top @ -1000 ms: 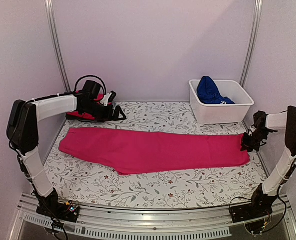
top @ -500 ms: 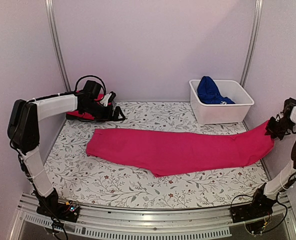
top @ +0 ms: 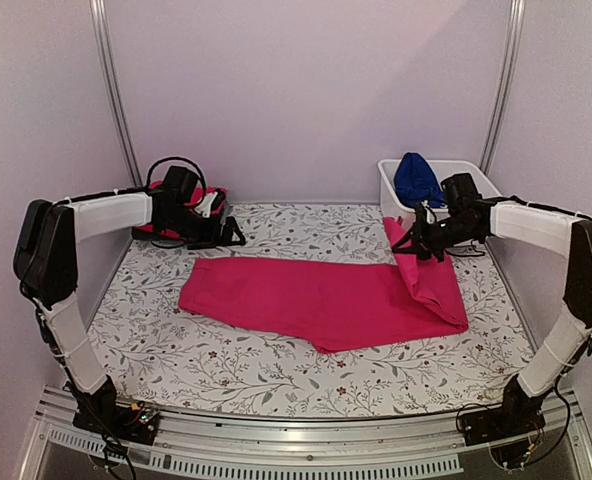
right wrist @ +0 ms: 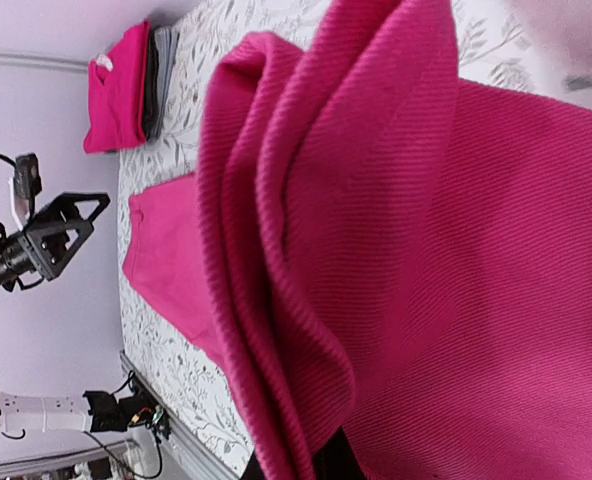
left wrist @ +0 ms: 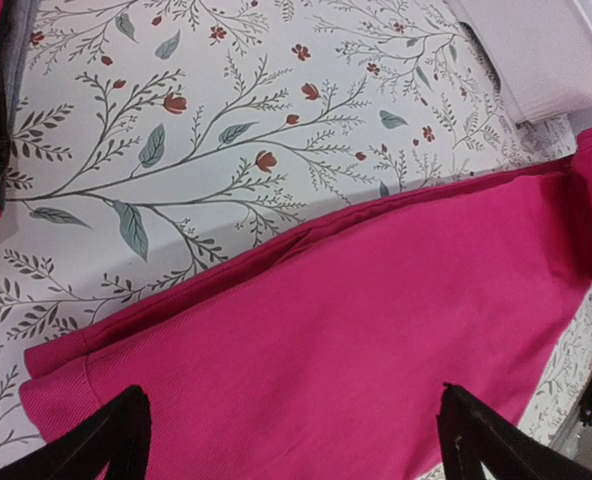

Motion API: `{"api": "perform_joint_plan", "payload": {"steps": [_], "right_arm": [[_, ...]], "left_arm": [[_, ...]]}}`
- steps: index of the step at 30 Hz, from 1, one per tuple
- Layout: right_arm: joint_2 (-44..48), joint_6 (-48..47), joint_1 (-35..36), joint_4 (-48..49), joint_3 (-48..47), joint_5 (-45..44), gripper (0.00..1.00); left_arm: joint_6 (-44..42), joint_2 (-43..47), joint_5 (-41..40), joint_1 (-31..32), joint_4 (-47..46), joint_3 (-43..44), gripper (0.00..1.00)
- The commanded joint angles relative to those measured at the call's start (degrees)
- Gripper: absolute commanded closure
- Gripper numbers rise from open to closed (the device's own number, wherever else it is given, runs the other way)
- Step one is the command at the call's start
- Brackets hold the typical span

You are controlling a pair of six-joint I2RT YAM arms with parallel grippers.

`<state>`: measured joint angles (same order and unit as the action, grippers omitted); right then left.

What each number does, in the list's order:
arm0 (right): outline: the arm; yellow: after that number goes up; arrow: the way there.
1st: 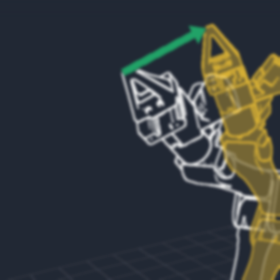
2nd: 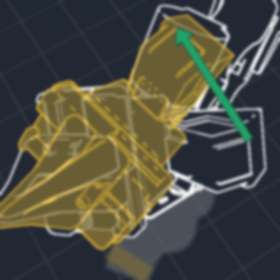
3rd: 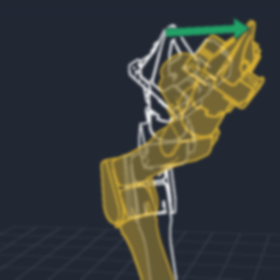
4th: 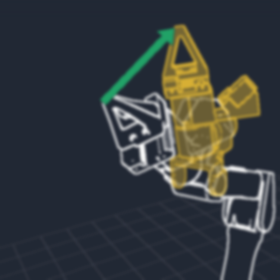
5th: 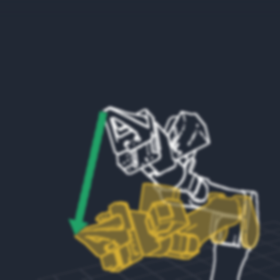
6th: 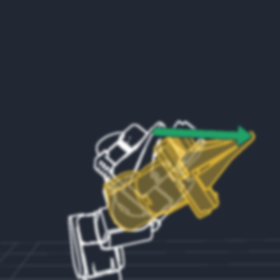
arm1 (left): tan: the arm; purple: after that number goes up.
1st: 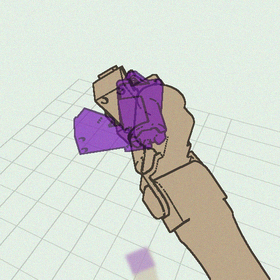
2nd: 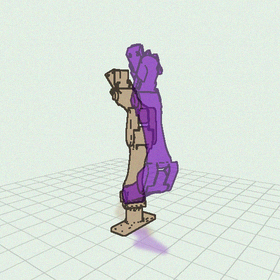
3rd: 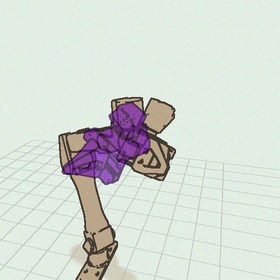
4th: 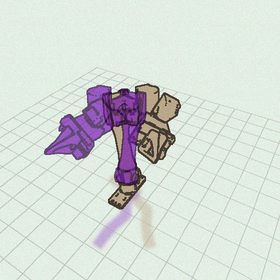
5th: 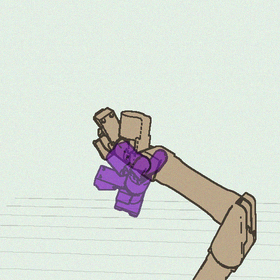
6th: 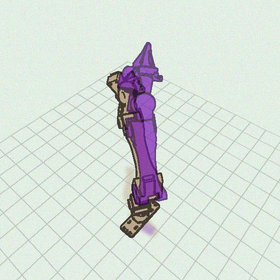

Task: Fold and stack the mixed laundry pile
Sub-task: Move the rectangle-folded trousers to the center of the board.

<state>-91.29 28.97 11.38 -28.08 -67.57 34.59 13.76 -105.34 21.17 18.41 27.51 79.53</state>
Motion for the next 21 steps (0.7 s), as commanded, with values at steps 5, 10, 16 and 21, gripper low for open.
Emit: {"api": "perform_joint_plan", "payload": {"steps": [5,10,16,21], "right_arm": [[-26.8,3.7,15.2,4.3,-13.7,6.2,1.00],[-31.8,1.4,16.7,1.0,-9.7,1.5,1.00],[-25.4,-2.9,10.9,0.8,7.2,-3.1,1.00],[-18.3,-9.1,0.2,-1.8,13.3,-8.0,1.00]], "left_arm": [[2.5,3.4,-1.4,-3.1,-1.0,-6.6,0.00],[5.3,6.5,-1.8,-6.5,-2.1,-12.0,0.00],[7.6,9.3,0.7,-9.1,-4.1,-17.2,0.00],[8.5,9.2,6.0,-9.0,-6.3,-20.4,0.07]]}}
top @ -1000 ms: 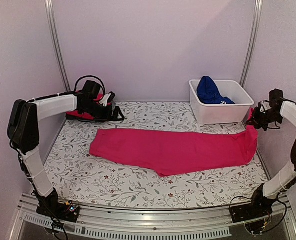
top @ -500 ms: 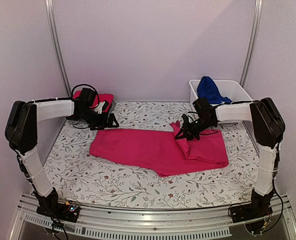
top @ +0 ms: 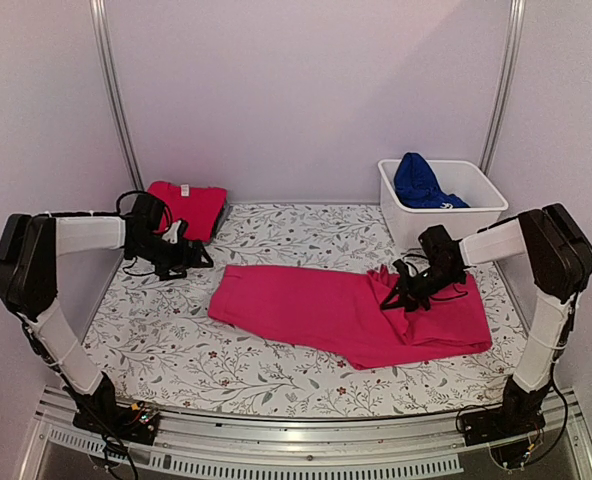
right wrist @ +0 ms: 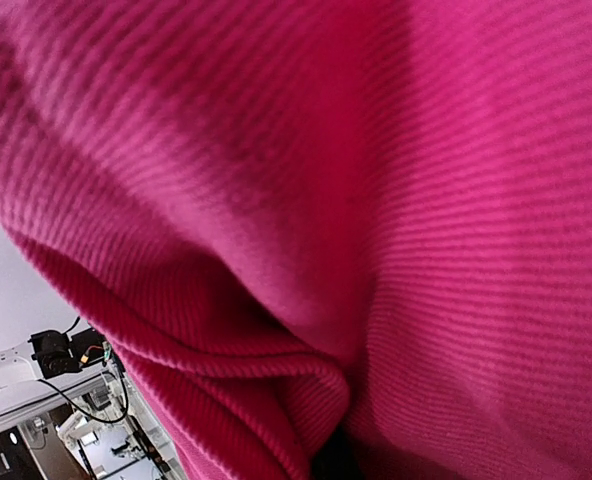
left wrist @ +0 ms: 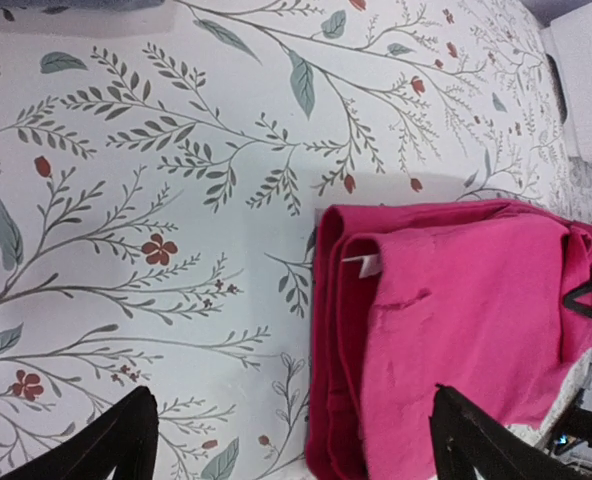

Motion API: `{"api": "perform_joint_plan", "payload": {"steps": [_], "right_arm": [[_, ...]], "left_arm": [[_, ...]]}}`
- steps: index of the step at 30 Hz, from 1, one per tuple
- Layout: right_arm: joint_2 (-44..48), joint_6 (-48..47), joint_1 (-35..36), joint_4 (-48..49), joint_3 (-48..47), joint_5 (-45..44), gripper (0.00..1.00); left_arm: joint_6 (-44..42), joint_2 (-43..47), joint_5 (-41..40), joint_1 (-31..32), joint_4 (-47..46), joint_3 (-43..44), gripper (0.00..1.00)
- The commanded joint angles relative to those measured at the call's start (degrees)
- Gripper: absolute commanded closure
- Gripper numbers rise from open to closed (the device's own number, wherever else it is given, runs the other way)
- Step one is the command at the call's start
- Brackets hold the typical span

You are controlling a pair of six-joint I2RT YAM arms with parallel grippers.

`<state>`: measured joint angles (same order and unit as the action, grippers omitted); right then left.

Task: Fold and stack the mixed laundry pile
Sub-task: Move the rectangle-folded trousers to the center of the board, then fold the rectangle-folded trousers at the center of the board.

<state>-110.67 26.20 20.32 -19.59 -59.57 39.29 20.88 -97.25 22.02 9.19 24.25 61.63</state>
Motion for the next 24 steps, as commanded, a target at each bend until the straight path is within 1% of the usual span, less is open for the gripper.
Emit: {"api": "perform_joint_plan", "payload": {"steps": [1,4,5,8,13,16,19,22,24], "right_arm": [[2.2,-7.2,-10.5,-11.0,4.8,-13.4,1.00],[4.1,-9.3,-12.5,-13.1,0.6,-13.3,1.00],[4.6,-9.9,-12.4,-13.4,-0.9,-11.8,1.00],[7.0,-8.8,-11.8,-13.6,-4.5,-6.4,1.00],[11.2,-3.8,-7.6,-13.5,-9.5,-1.8,1.00],[12.8,1.9,-5.5,-9.8,-9.9,1.2,1.00],[13.4,8.6,-3.5,-4.5,-10.1,3.8,1.00],[12.8,13.2,-0.8,-0.5,-11.6,4.6,1.00],[11.9,16.5,1.2,2.2,-12.6,5.5,1.00]], "left_arm": [[1.8,1.2,7.4,0.4,-4.3,-3.1,0.10],[3.2,1.1,13.4,2.0,-8.2,-5.1,0.18],[3.5,1.0,14.7,2.9,-9.4,-5.6,0.19],[4.0,-0.1,15.4,5.8,-11.1,-5.6,0.20],[8.9,-3.1,18.5,9.1,-18.4,-6.2,0.23],[10.9,-5.7,19.0,10.8,-21.6,-5.5,0.27],[13.5,-9.0,21.7,11.5,-26.2,-5.3,0.40],[13.6,-12.3,22.7,11.9,-26.6,-4.3,0.51],[14.2,-13.2,22.8,12.0,-27.3,-4.2,0.57]]}}
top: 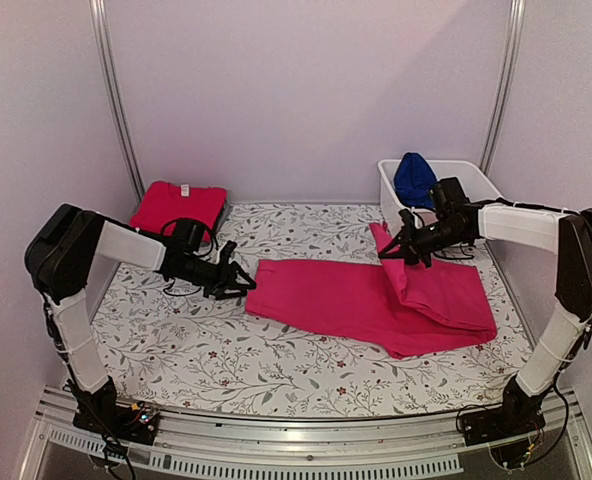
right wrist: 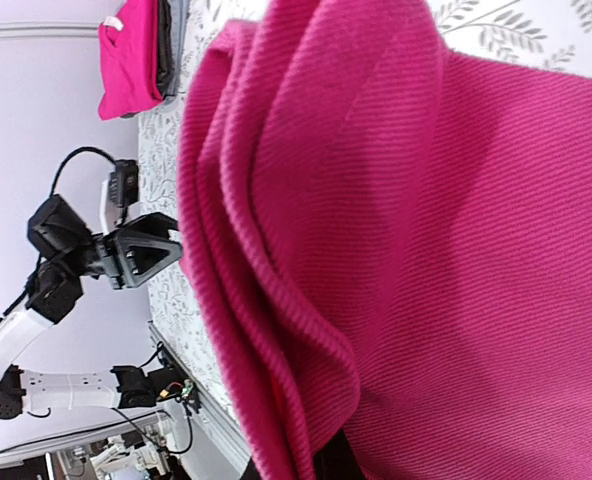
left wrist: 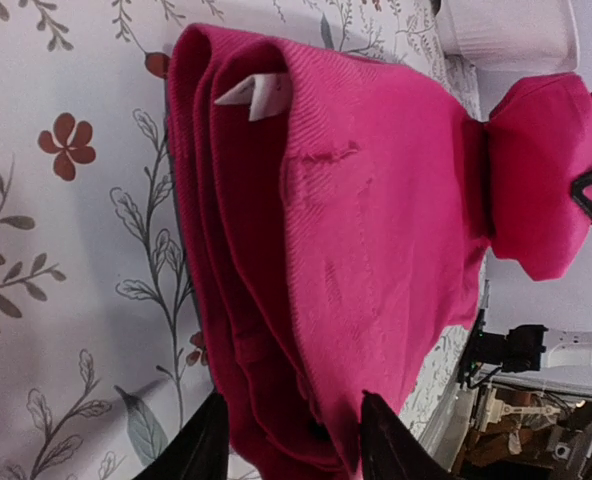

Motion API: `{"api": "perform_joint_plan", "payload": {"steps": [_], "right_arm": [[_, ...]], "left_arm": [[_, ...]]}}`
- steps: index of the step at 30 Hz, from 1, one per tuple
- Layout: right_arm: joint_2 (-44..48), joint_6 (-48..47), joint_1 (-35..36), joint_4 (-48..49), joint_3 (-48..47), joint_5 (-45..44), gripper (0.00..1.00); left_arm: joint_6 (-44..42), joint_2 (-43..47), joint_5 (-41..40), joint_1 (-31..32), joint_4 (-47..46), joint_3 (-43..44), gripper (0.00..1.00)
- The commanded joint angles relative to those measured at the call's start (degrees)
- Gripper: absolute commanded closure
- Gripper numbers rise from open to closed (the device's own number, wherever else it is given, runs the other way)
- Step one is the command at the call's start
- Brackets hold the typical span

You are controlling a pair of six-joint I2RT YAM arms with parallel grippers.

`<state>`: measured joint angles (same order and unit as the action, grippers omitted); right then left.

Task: Fold and stack the mixed laundry pile
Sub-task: Fold the rectangle-folded trousers at the center of the board.

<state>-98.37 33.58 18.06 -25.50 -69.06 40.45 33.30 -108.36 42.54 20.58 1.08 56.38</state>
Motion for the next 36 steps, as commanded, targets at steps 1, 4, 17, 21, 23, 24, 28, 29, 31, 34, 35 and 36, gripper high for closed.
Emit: {"api": "perform_joint_plan", "payload": {"steps": [1,4,17,21,23,24,28,29,31,34,35,36], "right_arm": [[-1.4,10.3,4.3,9.2,-3.7,4.9,1.00],[-3.8,14.4,7.5,13.6,-5.5,5.5,1.00],[-21.8,28.2,16.3,24.8,-22.4,4.4,1.00],[-25.7,30.6,18.0,24.8,-25.9,4.1,1.00],[-27.3,31.8,18.7,24.9,-26.7,4.0,1.00],[-27.9,32.2,19.0,25.0,-27.1,4.1,1.00],[-30.5,34.3,19.7,26.2,-27.3,5.3,1.00],[-31.0,34.7,19.8,27.0,-27.4,5.6,1.00],[-31.6,35.7,20.2,27.6,-27.7,5.8,1.00],[-32.1,36.2,20.7,27.5,-28.7,5.7,1.00],[-32.2,36.4,20.8,27.5,-29.0,5.6,1.00],[-32.5,36.5,21.0,27.7,-29.2,5.6,1.00]], "left_arm": [[2.0,-2.5,2.3,0.7,-4.4,1.1,0.60],[2.9,-3.6,2.5,0.8,-5.7,1.2,0.69],[4.6,-6.3,4.4,2.8,-8.2,0.8,0.87],[5.1,-6.5,4.3,2.8,-8.8,0.2,0.88],[5.4,-6.7,4.4,2.8,-9.1,0.4,0.88],[5.4,-6.7,4.4,2.8,-9.2,0.4,0.88],[5.2,-6.8,4.1,2.7,-8.8,0.7,0.88],[5.2,-6.8,3.9,2.7,-8.6,0.7,0.87],[5.1,-7.0,3.5,2.6,-8.2,0.7,0.87],[5.0,-7.3,3.4,2.5,-7.9,0.6,0.87],[4.9,-7.3,3.3,2.5,-8.0,0.6,0.87],[4.9,-7.3,3.2,2.5,-8.0,0.7,0.87]]}}
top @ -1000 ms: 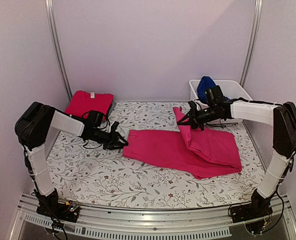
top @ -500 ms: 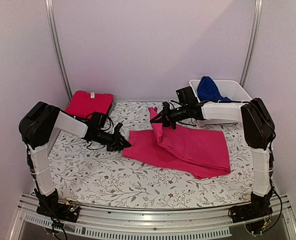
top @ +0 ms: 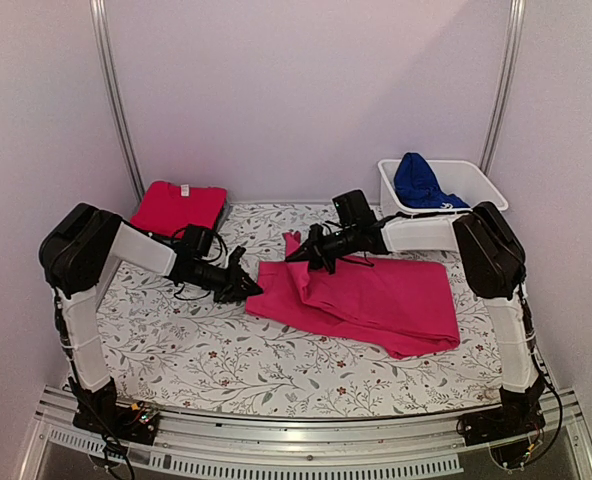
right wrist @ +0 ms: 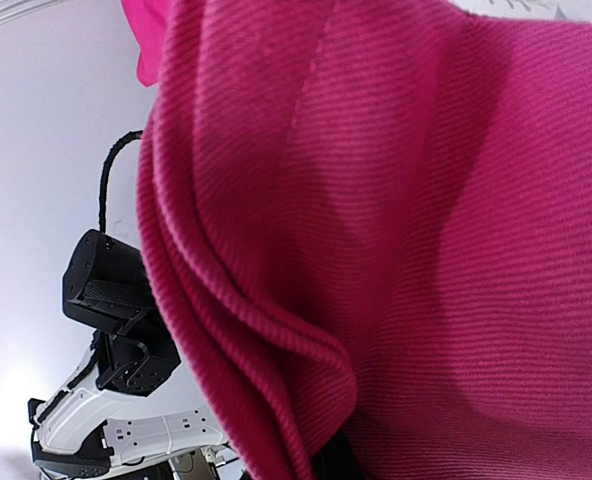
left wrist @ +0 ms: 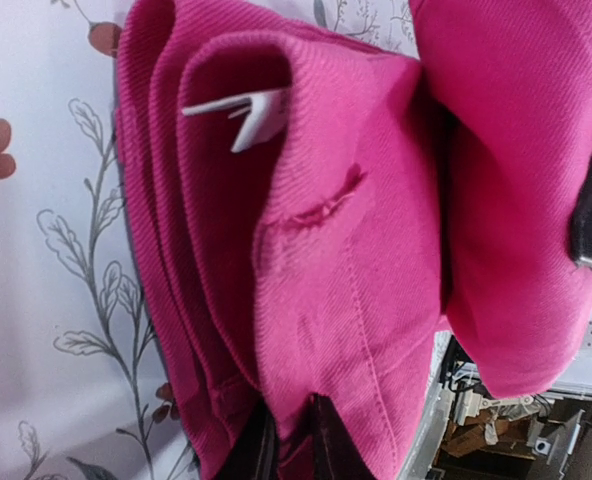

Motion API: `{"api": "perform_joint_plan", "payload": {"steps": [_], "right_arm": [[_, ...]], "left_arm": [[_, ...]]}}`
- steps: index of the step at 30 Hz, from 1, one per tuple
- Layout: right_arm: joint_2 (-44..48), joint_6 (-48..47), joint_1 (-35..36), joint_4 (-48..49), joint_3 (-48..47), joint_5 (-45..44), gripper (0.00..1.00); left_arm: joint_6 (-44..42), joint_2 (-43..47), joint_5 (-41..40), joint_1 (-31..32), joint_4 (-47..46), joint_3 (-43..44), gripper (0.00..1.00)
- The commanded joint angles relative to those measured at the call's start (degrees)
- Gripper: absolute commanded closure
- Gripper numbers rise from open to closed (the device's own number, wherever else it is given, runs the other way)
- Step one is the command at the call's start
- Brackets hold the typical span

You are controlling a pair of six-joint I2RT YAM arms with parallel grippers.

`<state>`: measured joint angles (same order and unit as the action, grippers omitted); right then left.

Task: Fold and stack the mixed laundry pile
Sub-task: Fold the rectangle-folded trousers at the center of the board.

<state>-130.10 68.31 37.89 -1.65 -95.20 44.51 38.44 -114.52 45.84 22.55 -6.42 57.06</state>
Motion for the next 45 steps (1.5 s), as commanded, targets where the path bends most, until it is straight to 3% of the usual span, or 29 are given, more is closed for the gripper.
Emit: {"api": "perform_joint_plan", "payload": {"steps": [1,23,25,28,32,35,40,45], "right_arm": [[-0.9,2.2,1.4,4.2,-3.3,1.6,1.00],[-3.4,5.7,3.8,4.7,-4.3,3.7,1.00],[-3.1,6.3,4.0,6.4,-3.4,4.3,0.99],[-5.0,7.4,4.4,8.6,-5.6,7.2,0.90],[-4.7,4.5,4.2,8.3,-7.8,7.2,0.55],[-1.1,-0.1,2.9,6.9,-7.3,7.0,0.44],[8.8,-9.4,-0.9,2.0,-2.0,4.5,0.39],[21.1,-18.5,-5.4,-5.3,11.2,2.5,0.39]], "left_arm": [[-0.2,-1.2,-0.1,0.5,-0.5,0.1,0.87],[-1.0,-1.5,-0.7,-0.4,0.8,0.3,0.83],[-1.2,-1.0,-1.2,-0.5,1.0,-0.1,0.75],[-1.6,0.9,-3.3,-2.0,2.6,-0.4,0.52],[-3.5,8.4,-8.0,-7.2,7.3,-1.4,0.24],[-7.7,15.1,-12.5,-10.6,13.4,0.4,0.03],[-10.5,20.2,-13.2,-11.2,18.2,5.8,0.00],[-13.4,18.1,-15.0,-1.3,18.9,12.0,0.00]]}}
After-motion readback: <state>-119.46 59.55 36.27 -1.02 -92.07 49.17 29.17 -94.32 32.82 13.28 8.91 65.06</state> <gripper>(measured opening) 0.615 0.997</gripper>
